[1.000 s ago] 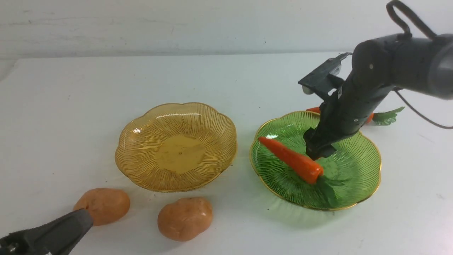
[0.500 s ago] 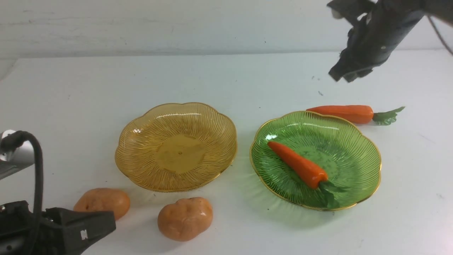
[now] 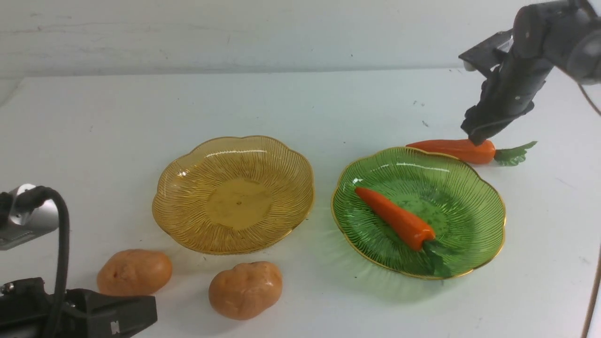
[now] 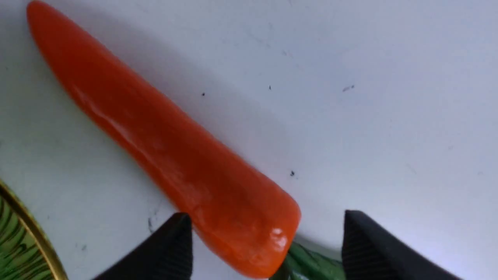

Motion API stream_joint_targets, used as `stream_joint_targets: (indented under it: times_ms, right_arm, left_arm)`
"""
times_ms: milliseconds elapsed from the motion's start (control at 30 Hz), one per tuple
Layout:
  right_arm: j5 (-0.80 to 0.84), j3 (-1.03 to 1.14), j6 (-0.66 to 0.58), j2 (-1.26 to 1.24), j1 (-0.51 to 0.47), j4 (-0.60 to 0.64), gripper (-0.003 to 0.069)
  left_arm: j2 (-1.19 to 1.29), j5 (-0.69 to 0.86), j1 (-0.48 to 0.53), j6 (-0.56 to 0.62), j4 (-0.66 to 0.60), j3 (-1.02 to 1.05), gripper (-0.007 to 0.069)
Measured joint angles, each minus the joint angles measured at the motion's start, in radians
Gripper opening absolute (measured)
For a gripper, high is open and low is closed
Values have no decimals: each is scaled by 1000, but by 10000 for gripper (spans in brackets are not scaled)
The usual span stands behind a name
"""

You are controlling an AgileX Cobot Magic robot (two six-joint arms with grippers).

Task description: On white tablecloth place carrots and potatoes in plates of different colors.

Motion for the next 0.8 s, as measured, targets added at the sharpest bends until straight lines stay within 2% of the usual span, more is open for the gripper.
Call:
stream_joint_targets:
  times_ms: [33,67,100,267,433,567,667,700,767,800]
  right_arm:
    - [-3,-1,-1,1,0,1,447]
    - [-17,-6,-8,6,0,2,554]
    - [-24,-8,-11,8,0,2,603]
    - [-20,-11,-47,36,0,44,687]
    - [-12,-11,-104,64,0,77,690]
    - [-15,-11,-129,82,0,80,662]
    - [-21,-13,-132,101,0,80,603]
    - [-21,-13,-132,100,0,80,603]
    - [-19,-14,-132,101,-1,80,512]
    - [-18,-14,-132,101,-1,78,504]
  left_arm:
    - [0,2,0,0,0,0,0]
    - [0,12,0,0,3,0,0]
    - [0,15,0,0,3,0,0]
    - [0,20,0,0,7,0,0]
    - [0,28,0,0,8,0,0]
    - [0,30,0,0,9,0,0]
    - [0,30,0,0,9,0,0]
    - [0,30,0,0,9,0,0]
    - [0,30,0,0,11,0,0]
    - [0,30,0,0,11,0,0]
